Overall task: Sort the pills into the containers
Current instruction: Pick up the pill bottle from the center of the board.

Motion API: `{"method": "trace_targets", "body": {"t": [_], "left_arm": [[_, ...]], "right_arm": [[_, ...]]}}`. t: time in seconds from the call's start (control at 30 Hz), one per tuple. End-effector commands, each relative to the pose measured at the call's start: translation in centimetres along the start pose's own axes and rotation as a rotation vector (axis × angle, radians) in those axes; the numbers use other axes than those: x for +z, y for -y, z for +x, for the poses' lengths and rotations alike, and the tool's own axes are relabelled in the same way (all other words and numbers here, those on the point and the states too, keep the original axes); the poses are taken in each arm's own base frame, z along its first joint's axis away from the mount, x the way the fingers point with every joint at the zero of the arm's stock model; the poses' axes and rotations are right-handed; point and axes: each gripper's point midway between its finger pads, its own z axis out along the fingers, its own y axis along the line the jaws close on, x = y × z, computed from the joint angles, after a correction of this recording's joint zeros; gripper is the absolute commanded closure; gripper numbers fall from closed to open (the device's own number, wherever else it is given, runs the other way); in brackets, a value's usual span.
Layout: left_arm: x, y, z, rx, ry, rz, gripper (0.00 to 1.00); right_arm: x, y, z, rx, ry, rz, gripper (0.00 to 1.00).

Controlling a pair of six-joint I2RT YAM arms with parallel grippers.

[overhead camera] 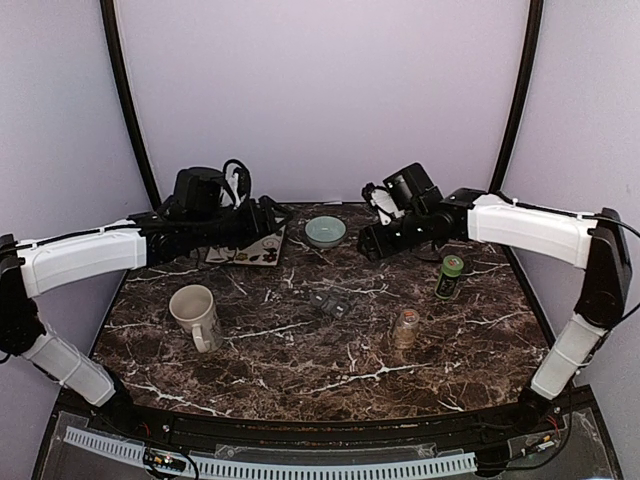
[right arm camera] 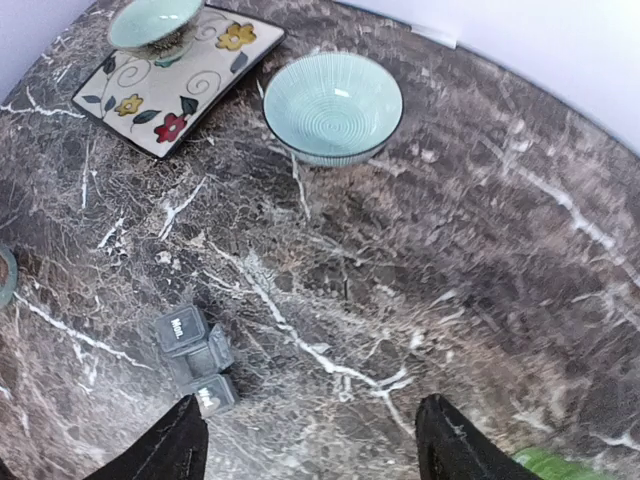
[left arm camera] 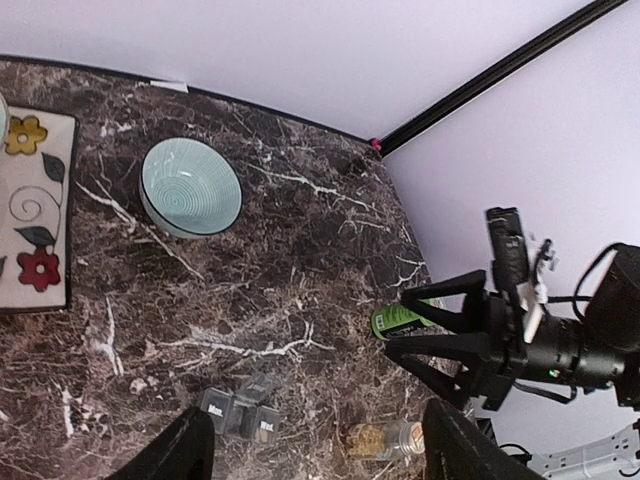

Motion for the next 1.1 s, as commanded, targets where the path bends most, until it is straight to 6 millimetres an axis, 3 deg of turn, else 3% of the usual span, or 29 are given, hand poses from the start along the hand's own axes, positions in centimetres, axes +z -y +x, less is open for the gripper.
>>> {"method": "trace_targets", "body": {"t": [0.0, 0.03, 0.07, 0.2, 0.47, 0.57, 0.63, 0.77, 0.9, 1.07], "left_arm": [[-2.5, 0.7, -1.8, 0.185, 0.123, -0.011, 0.23], [-2.9, 0.8, -1.9, 0.211, 0.138, -0.011, 0.23], [-3.2, 0.9, -1.8, 0.236, 0.15, -0.014, 0.22], [-4.2, 1.8, -1.0, 0.321, 0.178, -0.004, 0.22], [-5.1, 3.6, 1.5, 0.444, 0.182, 0.031, 0.22], [-5.3, 4.2, 2.3, 0.487, 0.181, 0.038, 0.22], [-5.6, 4.3, 2.7, 0.499, 0.178, 0.041, 0.22], [-6.1, 4.8, 3.2, 0.526, 0.18, 0.046, 0.22], [-6.2, 4.8, 4.2, 0.538, 0.156, 0.042, 0.22], [-6.2, 4.5, 5.5, 0.526, 0.134, 0.043, 0.22]], "right_arm": [[-4.3, 4.0, -3.9, 0.059, 0.313, 0.285, 0.2], [-5.7, 4.2, -4.5, 0.093, 0.368, 0.286, 0.06], [-7.1, 4.4, -5.0, 0.127, 0.424, 0.284, 0.01], [-9.3, 4.6, -4.9, 0.224, 0.551, 0.241, 0.0], [-12.2, 4.8, -4.3, 0.268, 0.626, 0.213, 0.0], [-13.0, 4.4, -3.9, 0.35, 0.677, 0.131, 0.21], [-13.8, 4.2, -4.0, 0.359, 0.707, 0.092, 0.26], [-13.9, 4.4, -3.1, 0.369, 0.676, 0.073, 0.39], [-12.0, 4.4, -1.0, 0.355, 0.472, 0.13, 0.38], [-9.9, 4.1, 3.8, 0.402, 0.234, 0.175, 0.29]]}}
